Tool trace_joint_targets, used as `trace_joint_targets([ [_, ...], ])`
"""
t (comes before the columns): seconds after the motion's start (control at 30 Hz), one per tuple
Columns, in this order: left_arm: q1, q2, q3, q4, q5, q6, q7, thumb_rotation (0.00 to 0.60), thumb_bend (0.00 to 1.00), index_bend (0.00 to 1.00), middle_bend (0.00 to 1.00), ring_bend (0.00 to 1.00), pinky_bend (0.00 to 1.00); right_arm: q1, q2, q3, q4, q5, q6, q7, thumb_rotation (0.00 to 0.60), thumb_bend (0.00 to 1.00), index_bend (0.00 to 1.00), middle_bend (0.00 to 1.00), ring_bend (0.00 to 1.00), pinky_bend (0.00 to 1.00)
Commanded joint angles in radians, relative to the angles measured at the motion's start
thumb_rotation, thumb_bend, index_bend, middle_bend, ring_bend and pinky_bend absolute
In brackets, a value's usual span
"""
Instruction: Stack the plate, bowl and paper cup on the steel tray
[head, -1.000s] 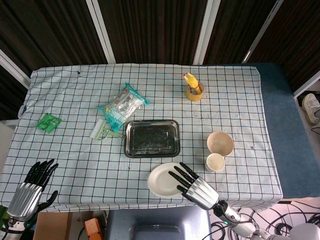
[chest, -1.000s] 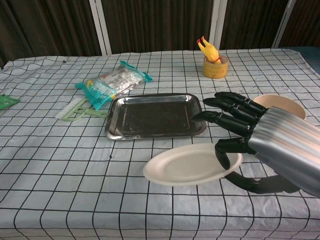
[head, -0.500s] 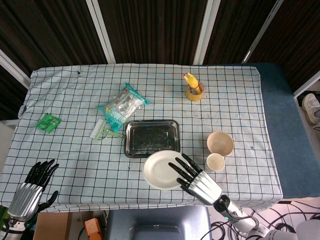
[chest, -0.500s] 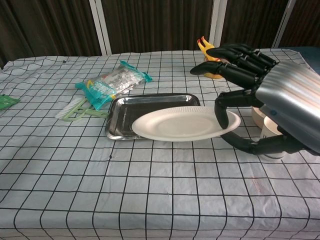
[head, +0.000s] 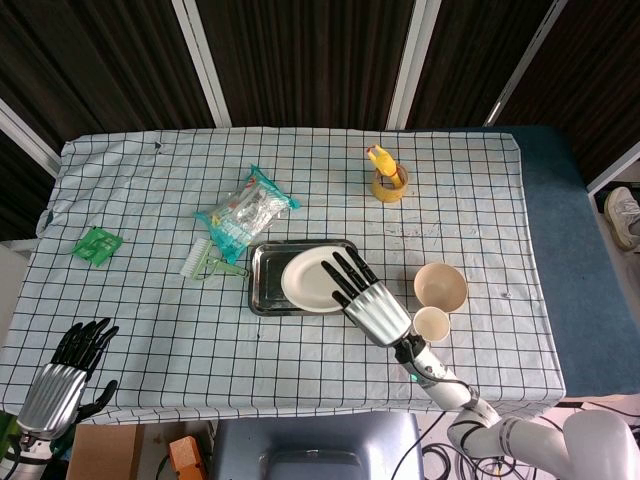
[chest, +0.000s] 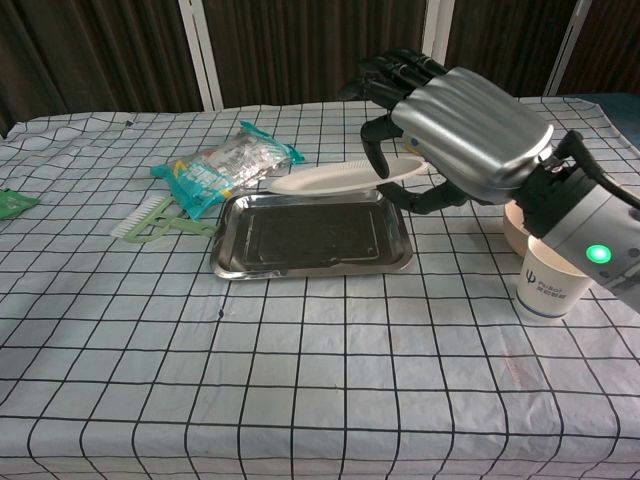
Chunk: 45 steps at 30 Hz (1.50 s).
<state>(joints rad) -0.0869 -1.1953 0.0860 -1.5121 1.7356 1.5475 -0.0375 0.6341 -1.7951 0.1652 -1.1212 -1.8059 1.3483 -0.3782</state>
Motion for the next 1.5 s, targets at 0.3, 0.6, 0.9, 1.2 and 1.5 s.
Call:
trace_joint_targets([
  [0.3, -0.003, 0.001, -0.001, 0.000, -0.005, -0.007, -0.002, 0.600, 0.38, 0.00, 0.00, 0.00, 0.01, 0.095, -0.126, 0.048, 0.168, 0.102, -0.122, -0.100, 0.600, 0.45, 0.78, 0.13, 0.00, 0.00],
  [0.6, -0.002, 0.002, -0.001, 0.000, -0.006, -0.006, -0.003, 0.600, 0.38, 0.00, 0.00, 0.00, 0.01, 0.140, -0.211, 0.036, 0.272, 0.130, -0.139, -0.123, 0.600, 0.45, 0.78, 0.13, 0.00, 0.00],
  [0.9, -0.001, 0.002, 0.001, -0.001, -0.006, -0.005, -0.002, 0.600, 0.38, 0.00, 0.00, 0.00, 0.01, 0.165, -0.275, 0.026, 0.328, 0.160, -0.151, -0.128, 0.600, 0.45, 0.78, 0.13, 0.00, 0.00],
  [1.2, 0.004, 0.007, 0.003, -0.001, -0.002, 0.005, -0.008, 0.600, 0.38, 0.00, 0.00, 0.00, 0.01, 0.168, -0.306, 0.003, 0.353, 0.185, -0.176, -0.162, 0.600, 0.44, 0.63, 0.13, 0.00, 0.00],
  [1.5, 0.004, 0.008, 0.003, 0.000, -0.001, 0.007, -0.011, 0.600, 0.38, 0.00, 0.00, 0.00, 0.01, 0.161, -0.290, -0.008, 0.316, 0.203, -0.192, -0.190, 0.600, 0.34, 0.44, 0.09, 0.00, 0.00],
])
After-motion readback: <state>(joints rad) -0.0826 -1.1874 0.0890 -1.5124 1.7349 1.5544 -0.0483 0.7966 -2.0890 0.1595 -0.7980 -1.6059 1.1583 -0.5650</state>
